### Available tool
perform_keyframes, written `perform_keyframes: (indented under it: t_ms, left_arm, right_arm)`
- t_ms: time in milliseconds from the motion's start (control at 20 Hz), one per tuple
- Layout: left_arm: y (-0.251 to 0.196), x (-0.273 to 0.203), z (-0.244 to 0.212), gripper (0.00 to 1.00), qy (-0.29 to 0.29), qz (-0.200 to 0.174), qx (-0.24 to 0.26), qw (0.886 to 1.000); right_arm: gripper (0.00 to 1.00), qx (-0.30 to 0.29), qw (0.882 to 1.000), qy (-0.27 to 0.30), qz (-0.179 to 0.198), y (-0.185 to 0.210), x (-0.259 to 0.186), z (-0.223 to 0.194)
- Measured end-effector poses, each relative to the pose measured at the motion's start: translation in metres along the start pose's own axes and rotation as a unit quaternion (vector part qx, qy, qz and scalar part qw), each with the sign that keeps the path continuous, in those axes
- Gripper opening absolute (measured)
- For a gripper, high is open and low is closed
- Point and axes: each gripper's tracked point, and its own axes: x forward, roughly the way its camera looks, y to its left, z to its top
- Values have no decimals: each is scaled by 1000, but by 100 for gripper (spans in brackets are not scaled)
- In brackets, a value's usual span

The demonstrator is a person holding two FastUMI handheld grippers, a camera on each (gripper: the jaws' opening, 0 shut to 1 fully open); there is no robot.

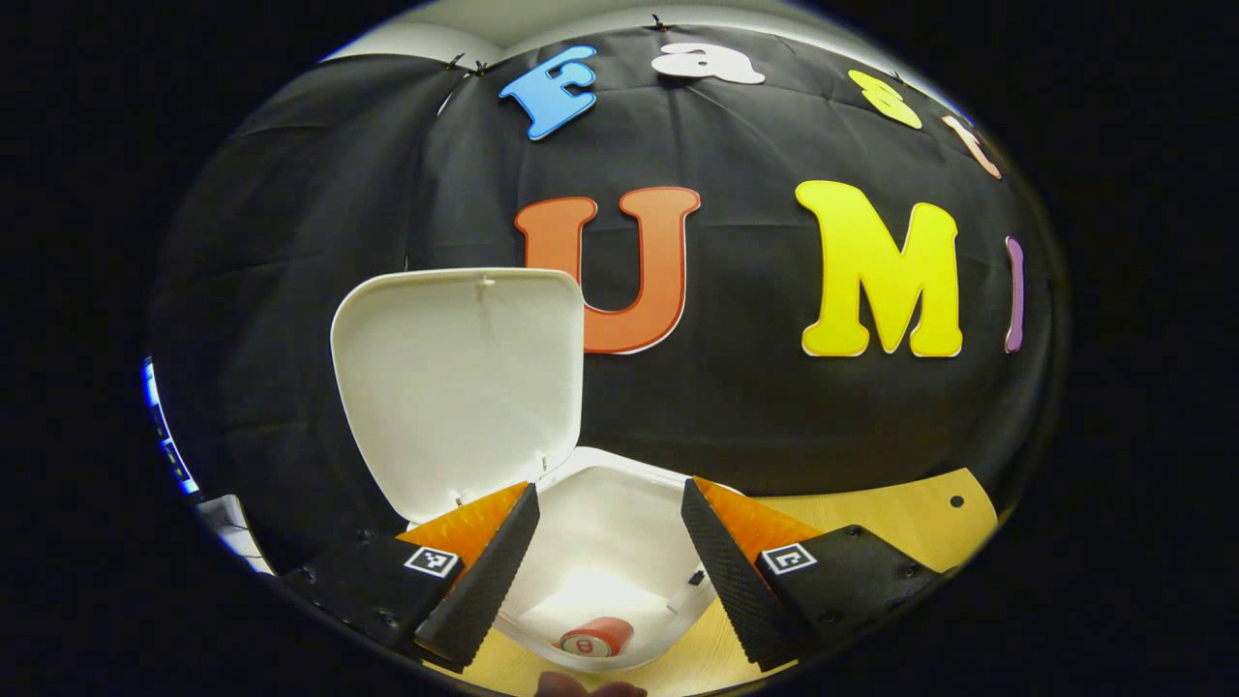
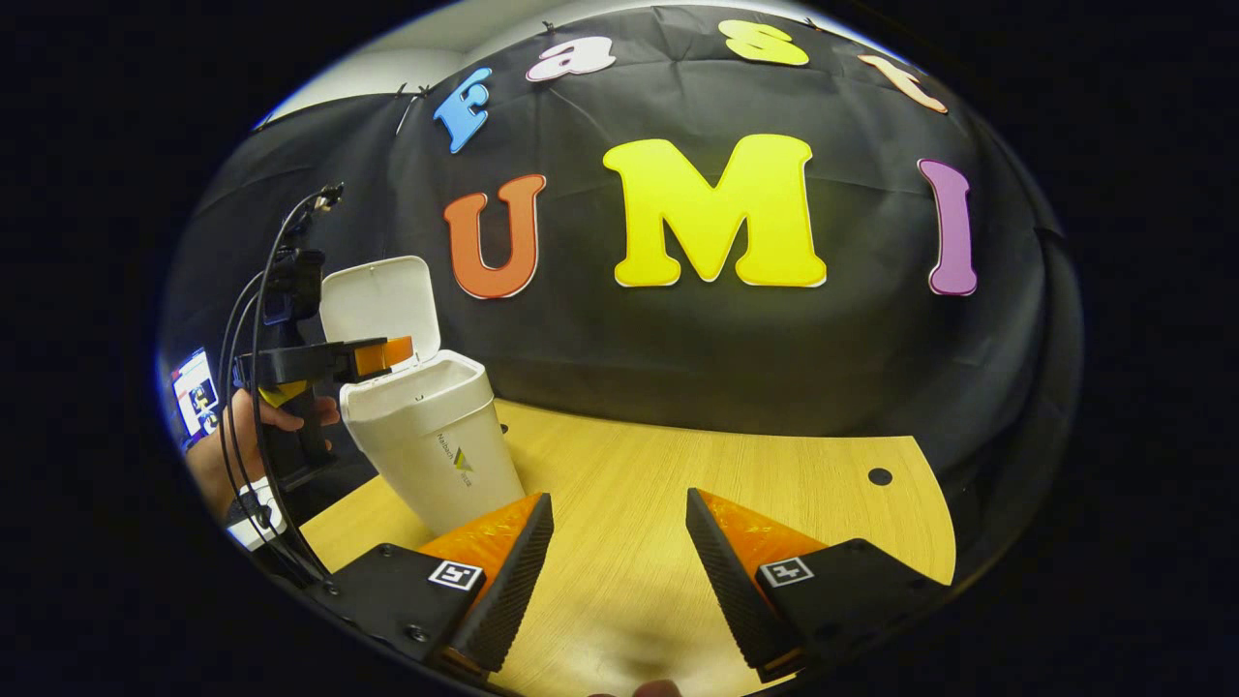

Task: Press the lid of the desktop garbage bin to open it, pick up the crumpled paper on the desktop and throw it into the bin, then pick up the pop can on the desktop and drop it into the bin, and finally close the garbage bin lid.

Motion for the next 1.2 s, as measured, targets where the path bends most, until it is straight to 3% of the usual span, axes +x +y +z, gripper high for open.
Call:
perform_keyframes:
  t_ms: [250,500,750,900,1100,1200]
  left_arm:
    - [-12,3,52,97,-34,25,-49,998]
    - [-1,15,126,96,-101,88,-28,991]
    - [31,34,177,96,-127,141,-51,980]
    - [63,48,179,96,-104,192,-94,971]
    - [105,60,162,94,-43,274,-143,950]
    - [115,65,154,94,-20,290,-153,944]
  right_arm:
    - [87,-21,1000,-19,6,-14,-6,17]
    - [88,-11,1000,-21,-4,-36,-9,20]
    - [88,-7,999,-27,-18,-60,-9,32]
    - [88,7,999,-27,-24,-70,-4,40]
    - [87,-2,999,-32,-32,-78,0,50]
    - [87,-2,999,-34,-34,-83,-1,52]
